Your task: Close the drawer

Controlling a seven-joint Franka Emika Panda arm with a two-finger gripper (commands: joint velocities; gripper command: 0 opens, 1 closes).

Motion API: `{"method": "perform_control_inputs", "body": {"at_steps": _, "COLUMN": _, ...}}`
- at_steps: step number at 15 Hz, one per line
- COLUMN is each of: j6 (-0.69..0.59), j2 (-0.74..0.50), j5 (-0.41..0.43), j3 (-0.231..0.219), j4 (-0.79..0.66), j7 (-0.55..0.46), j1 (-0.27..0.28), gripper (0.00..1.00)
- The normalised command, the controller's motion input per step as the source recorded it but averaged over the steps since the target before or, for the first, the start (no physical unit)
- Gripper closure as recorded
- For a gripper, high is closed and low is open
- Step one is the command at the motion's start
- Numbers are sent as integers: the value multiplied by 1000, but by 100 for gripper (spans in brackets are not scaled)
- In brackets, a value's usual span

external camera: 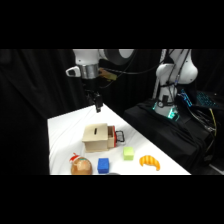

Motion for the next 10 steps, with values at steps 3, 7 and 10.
{"method": "perform_control_inputs", "body": {"at_steps": 3, "j6": 11, "j2": -32, "j5": -36, "j3": 23, "j4": -22, "j7": 120, "j1": -15, "gripper": 0}}
{"method": "perform_control_inputs", "body": {"at_steps": 7, "j6": 81, "j2": -230, "j5": -153, "j3": 27, "j4": -207, "j7": 351, "j1": 43, "gripper": 0}}
{"method": "perform_control_inputs", "body": {"at_steps": 10, "j6": 120, "j2": -367, "j5": -164, "j3": 54, "j4": -381, "j7": 377, "j1": 66, "gripper": 0}}
